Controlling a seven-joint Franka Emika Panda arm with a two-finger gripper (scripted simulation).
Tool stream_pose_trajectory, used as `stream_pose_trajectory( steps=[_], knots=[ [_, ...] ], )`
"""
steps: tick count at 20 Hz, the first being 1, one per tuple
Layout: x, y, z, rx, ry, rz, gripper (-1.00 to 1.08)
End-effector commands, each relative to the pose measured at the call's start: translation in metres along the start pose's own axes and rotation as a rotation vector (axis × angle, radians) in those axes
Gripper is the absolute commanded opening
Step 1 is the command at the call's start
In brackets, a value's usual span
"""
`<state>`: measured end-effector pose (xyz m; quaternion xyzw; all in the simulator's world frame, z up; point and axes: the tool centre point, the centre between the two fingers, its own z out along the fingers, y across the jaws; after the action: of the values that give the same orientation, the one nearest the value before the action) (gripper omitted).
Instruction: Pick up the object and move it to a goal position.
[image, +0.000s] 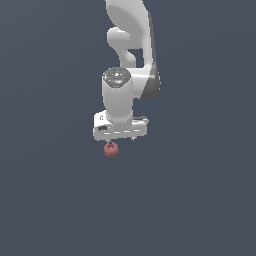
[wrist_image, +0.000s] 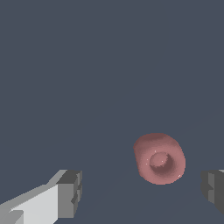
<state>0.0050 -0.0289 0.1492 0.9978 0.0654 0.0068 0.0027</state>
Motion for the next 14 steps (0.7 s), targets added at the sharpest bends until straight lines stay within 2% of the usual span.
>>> stream_pose_trajectory(
  steps=[1,14],
  knots=[
    [-0.004,0.011,0.011,0.0,-0.003,-0.04,1.0],
    [-0.021,0.048,0.053,0.006,-0.012,-0.193,1.0]
  ],
)
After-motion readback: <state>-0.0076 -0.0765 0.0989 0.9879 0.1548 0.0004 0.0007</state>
